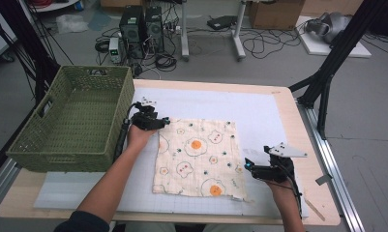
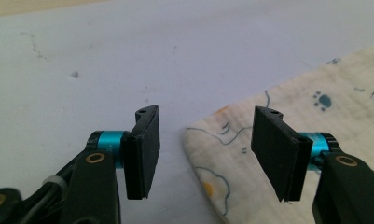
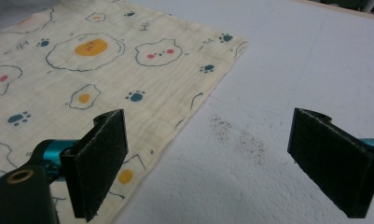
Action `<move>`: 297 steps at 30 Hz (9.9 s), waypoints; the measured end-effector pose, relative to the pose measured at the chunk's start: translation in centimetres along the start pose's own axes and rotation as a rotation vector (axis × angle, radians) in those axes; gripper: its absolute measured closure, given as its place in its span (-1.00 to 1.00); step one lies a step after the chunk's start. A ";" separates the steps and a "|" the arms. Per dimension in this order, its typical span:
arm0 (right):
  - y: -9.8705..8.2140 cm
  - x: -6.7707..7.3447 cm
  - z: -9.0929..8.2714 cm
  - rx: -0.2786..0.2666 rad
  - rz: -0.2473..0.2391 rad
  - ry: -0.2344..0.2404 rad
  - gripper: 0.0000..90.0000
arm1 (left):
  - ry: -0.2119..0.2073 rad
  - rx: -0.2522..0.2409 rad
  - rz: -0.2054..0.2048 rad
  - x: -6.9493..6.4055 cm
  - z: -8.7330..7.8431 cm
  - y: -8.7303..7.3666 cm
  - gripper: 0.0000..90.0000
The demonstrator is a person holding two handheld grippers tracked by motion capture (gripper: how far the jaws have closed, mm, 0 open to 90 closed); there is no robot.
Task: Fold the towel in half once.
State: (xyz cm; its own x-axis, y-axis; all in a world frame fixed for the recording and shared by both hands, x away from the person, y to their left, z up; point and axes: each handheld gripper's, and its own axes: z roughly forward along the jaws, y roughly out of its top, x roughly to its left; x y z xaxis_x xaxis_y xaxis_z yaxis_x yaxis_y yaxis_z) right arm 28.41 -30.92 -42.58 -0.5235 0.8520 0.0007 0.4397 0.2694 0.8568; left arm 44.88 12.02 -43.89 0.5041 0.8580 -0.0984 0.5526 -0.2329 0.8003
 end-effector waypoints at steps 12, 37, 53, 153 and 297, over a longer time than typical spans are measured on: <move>0.0 0.2 0.4 0.015 0.008 0.011 -0.75 | 0.004 0.062 0.106 -0.7 0.6 -0.6 0.22; 1.8 0.9 3.7 0.059 0.016 0.018 -0.75 | -0.081 -0.080 -0.006 0.2 -1.4 -1.1 0.92; 6.4 -1.4 10.1 0.188 -0.031 0.014 -0.75 | -0.086 -0.095 -0.025 0.5 -2.1 -0.9 0.91; 1.0 3.3 1.6 0.037 -0.146 0.155 0.88 | -0.308 -0.143 0.098 -5.4 -10.2 -8.3 0.88; 4.0 1.4 10.1 0.144 -0.080 -0.174 0.34 | -0.003 -0.071 0.007 -2.2 -5.0 -4.1 0.27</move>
State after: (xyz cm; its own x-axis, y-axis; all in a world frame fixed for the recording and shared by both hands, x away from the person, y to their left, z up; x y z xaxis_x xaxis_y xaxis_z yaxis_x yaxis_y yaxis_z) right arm 36.78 -24.17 -44.36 -0.4326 0.8865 -0.1642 0.5079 0.3901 0.7680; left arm 38.21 13.40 -44.07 0.5094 0.8553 -0.0945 0.5008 -0.2054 0.8408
